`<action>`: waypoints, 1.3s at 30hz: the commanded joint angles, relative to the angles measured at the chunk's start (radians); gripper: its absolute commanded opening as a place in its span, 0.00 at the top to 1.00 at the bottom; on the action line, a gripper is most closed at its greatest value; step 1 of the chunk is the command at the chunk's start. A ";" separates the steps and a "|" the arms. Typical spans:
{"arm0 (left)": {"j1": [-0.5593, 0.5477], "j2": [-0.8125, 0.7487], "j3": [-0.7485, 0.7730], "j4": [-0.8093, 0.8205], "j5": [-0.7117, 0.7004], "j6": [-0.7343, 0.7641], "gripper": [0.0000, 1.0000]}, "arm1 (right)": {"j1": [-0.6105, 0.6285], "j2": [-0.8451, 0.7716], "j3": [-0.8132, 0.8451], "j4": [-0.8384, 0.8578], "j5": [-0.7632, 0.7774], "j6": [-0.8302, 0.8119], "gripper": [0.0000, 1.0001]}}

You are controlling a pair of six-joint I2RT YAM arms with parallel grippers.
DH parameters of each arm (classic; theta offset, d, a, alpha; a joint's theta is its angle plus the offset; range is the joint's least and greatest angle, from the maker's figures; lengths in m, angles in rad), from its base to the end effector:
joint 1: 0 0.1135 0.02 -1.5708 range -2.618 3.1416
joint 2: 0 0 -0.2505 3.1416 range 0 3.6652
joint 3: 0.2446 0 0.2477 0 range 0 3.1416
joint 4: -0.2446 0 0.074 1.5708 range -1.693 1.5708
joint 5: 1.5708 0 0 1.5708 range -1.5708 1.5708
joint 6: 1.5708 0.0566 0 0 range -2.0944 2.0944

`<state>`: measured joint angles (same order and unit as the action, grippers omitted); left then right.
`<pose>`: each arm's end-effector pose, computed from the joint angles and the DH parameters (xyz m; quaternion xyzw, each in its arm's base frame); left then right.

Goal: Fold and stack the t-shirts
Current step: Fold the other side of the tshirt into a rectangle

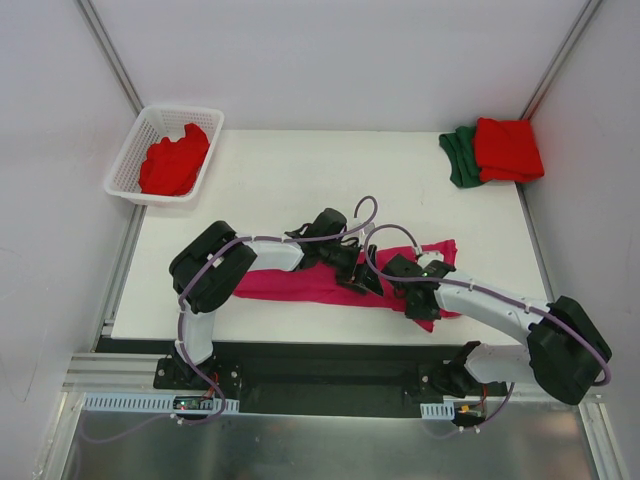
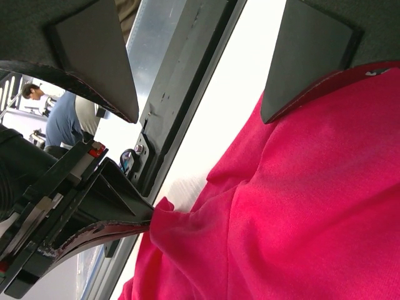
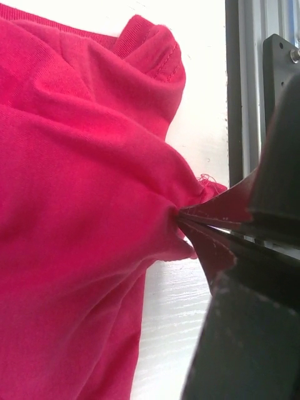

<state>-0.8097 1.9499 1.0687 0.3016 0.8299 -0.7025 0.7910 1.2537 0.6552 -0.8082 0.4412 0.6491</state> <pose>0.2496 -0.3226 0.1375 0.2346 0.7936 -0.5566 0.0733 0.1541 0.1214 0.1422 -0.0510 0.9713 -0.1112 0.2039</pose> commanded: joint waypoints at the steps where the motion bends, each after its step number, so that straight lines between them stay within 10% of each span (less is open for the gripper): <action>1: 0.007 -0.031 -0.001 0.021 0.023 0.026 0.21 | 0.002 -0.040 0.004 -0.023 0.014 0.012 0.99; 39: 0.010 -0.043 -0.026 0.025 0.008 0.014 0.22 | -0.187 0.274 0.468 0.087 0.111 -0.328 0.99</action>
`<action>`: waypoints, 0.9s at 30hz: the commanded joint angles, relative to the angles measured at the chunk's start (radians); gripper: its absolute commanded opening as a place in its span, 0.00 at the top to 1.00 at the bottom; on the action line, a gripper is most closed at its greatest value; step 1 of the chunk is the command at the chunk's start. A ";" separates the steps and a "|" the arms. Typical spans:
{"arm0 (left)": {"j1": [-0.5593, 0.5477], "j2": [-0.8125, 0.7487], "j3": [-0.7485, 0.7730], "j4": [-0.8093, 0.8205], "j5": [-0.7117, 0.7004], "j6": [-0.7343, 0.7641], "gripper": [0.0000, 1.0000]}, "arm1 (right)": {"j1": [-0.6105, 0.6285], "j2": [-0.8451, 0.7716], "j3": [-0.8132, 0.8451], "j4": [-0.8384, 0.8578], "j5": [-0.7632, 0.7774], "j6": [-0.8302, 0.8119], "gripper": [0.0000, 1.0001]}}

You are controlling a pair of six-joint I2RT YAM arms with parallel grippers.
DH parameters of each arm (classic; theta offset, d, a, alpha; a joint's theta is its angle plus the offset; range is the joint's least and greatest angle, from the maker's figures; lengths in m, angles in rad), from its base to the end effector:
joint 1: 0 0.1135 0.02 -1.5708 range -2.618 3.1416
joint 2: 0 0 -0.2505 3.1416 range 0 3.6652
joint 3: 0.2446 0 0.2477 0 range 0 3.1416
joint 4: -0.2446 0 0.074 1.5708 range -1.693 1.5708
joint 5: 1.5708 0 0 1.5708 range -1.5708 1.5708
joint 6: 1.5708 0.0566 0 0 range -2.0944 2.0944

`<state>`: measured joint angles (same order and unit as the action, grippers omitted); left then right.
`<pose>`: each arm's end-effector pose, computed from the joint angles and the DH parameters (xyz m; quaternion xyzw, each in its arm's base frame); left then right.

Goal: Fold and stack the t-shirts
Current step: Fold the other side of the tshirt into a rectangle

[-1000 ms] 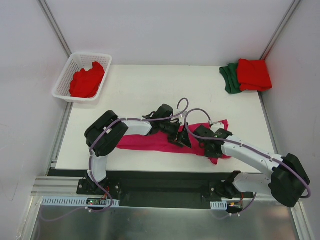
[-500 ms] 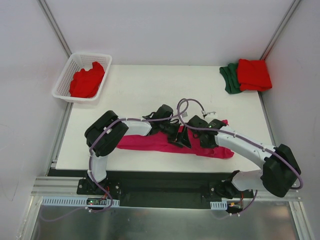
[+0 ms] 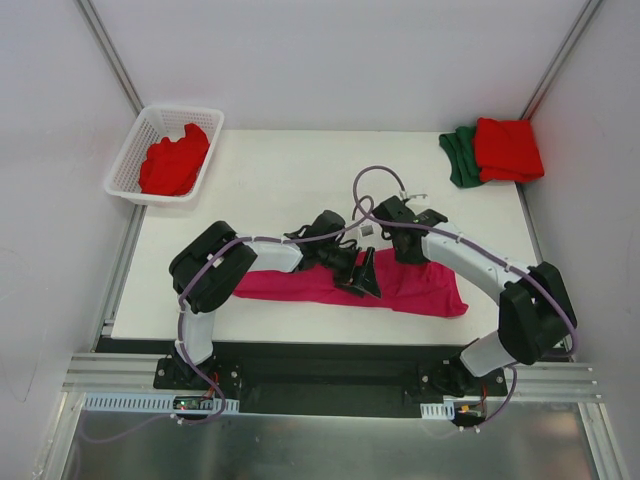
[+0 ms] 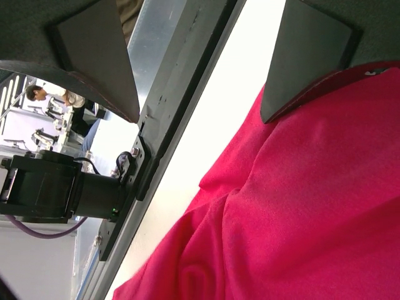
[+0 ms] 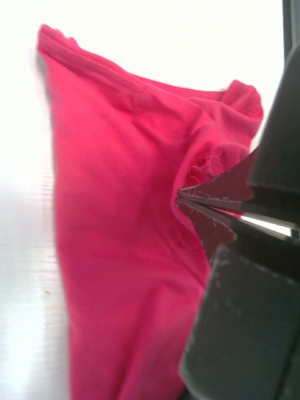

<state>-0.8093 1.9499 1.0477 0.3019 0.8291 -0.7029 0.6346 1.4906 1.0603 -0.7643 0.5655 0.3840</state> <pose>0.2467 -0.3193 0.1314 0.2307 0.7985 -0.5521 0.0661 0.2500 0.1464 0.2042 -0.0661 0.9425 -0.1517 0.2904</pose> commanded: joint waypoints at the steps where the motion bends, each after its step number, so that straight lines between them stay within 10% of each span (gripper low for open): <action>1: 0.010 -0.045 -0.005 0.025 0.008 0.014 0.22 | -0.042 0.048 0.072 0.049 -0.013 -0.069 0.99; 20: 0.016 -0.081 0.005 -0.001 -0.002 0.026 0.21 | -0.142 0.238 0.182 0.131 -0.087 -0.134 0.99; 27: 0.012 -0.120 0.014 -0.060 -0.042 0.074 0.21 | -0.180 0.226 0.195 0.141 -0.110 -0.137 0.55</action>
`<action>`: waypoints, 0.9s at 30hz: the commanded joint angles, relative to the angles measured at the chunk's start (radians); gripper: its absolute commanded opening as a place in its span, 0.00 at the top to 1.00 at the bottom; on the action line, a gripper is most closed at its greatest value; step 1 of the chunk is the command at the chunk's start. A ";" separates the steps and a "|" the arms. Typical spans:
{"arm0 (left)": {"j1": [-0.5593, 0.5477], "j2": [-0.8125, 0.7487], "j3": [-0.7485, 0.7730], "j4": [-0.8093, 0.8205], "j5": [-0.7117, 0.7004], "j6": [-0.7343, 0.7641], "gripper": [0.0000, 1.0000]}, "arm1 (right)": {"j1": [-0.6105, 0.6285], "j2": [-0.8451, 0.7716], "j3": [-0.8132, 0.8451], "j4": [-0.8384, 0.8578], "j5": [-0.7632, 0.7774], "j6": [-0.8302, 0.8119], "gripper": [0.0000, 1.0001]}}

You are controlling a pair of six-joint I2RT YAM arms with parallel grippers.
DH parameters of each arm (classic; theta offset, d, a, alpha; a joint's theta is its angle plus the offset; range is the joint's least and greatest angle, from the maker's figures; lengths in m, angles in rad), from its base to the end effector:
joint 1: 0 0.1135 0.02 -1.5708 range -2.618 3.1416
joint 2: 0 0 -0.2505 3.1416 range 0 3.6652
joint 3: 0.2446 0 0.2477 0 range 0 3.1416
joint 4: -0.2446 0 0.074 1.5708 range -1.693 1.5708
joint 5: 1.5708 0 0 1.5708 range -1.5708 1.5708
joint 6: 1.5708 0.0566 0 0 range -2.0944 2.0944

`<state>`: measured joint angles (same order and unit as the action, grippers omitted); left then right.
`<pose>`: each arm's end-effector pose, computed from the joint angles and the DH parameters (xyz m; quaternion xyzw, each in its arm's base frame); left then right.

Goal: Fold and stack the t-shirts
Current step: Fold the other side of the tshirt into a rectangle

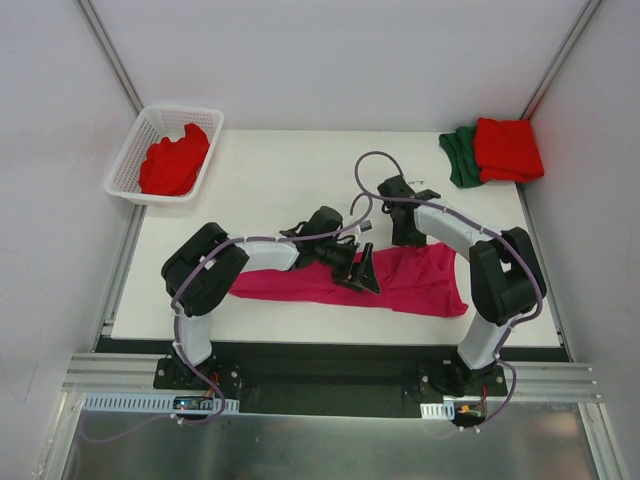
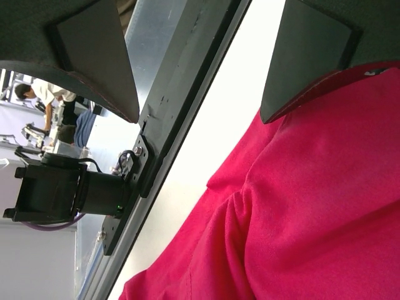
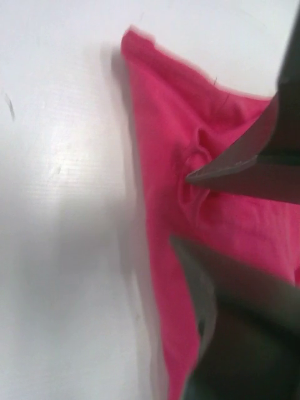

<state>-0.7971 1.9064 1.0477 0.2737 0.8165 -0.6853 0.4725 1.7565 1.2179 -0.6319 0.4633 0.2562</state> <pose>0.2493 -0.3142 0.1450 0.2327 0.7968 -0.5512 0.0842 0.3248 0.1376 0.1731 -0.0576 0.9532 -0.1413 0.2610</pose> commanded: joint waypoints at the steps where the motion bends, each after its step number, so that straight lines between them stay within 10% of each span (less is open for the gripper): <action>1: -0.001 -0.084 0.014 -0.033 -0.036 0.061 0.21 | -0.021 -0.054 0.035 0.006 -0.003 -0.011 0.54; 17: -0.174 0.034 0.270 -0.278 -0.448 0.328 0.22 | -0.133 -0.520 -0.092 -0.144 -0.071 0.012 0.50; 27: -0.272 0.169 0.437 -0.441 -0.934 0.544 0.47 | -0.183 -0.655 -0.097 -0.199 -0.114 0.009 0.48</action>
<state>-1.0401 2.0357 1.4231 -0.0746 0.1490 -0.2649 0.3054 1.1370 1.1145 -0.7879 0.3756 0.2607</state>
